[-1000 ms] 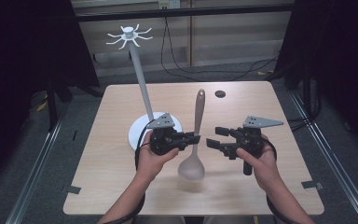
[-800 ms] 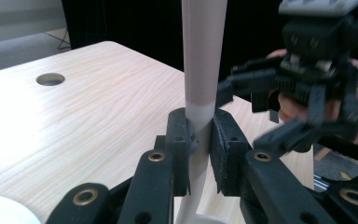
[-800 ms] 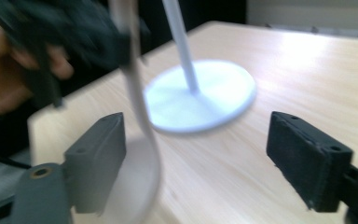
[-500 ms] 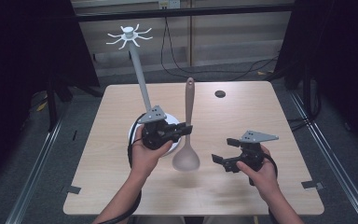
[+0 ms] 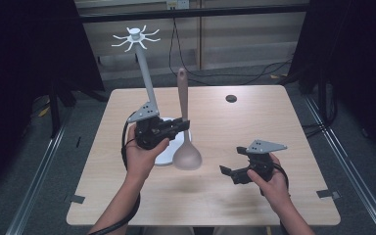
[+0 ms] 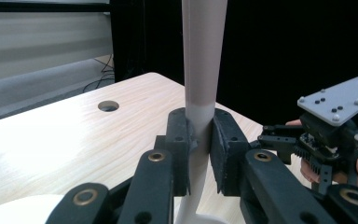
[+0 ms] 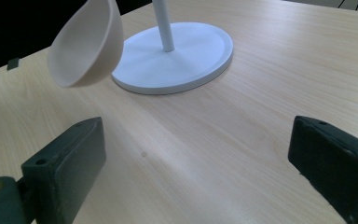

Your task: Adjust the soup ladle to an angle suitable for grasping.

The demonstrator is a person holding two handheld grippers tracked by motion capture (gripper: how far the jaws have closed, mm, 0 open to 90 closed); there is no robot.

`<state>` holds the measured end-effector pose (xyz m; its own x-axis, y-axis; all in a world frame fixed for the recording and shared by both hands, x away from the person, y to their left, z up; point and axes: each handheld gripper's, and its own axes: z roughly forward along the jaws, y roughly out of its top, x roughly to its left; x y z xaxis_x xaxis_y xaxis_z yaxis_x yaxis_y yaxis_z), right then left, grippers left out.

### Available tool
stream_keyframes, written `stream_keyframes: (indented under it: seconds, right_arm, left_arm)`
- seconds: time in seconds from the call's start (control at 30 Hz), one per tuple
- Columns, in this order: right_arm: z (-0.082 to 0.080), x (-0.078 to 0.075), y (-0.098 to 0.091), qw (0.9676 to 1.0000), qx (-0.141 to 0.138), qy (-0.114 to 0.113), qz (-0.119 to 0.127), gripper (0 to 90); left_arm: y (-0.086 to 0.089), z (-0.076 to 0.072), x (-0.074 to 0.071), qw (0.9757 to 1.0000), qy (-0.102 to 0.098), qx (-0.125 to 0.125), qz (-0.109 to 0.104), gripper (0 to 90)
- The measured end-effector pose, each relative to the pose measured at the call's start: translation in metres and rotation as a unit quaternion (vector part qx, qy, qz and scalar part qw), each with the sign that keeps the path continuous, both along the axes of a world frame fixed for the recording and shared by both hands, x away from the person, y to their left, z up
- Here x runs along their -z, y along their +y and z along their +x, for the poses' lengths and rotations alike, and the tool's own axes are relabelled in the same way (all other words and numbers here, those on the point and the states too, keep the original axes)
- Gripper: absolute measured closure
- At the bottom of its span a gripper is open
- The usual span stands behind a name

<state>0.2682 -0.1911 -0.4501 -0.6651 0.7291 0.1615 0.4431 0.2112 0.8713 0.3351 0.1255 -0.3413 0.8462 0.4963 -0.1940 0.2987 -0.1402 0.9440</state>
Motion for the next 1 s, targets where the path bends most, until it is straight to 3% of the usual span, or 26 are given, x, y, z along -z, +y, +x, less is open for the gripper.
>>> stream_keyframes:
  seconds: [0.27, 0.33, 1.0]
  right_arm:
    - [0.000, 0.002, 0.002, 1.0000, 0.000, 0.003, -0.006, 3.7]
    - [0.000, 0.002, 0.002, 1.0000, 0.000, 0.002, -0.007, 3.7]
    - [0.000, 0.002, 0.003, 1.0000, -0.002, 0.001, -0.007, 3.7]
  left_arm:
    - [0.013, 0.003, -0.011, 0.9999, -0.004, -0.010, 0.000, 78.7]
    - [0.015, 0.002, -0.014, 0.9997, -0.005, -0.020, 0.009, 78.7]
    - [0.036, 0.001, -0.032, 0.9991, -0.016, -0.037, 0.012, 78.7]
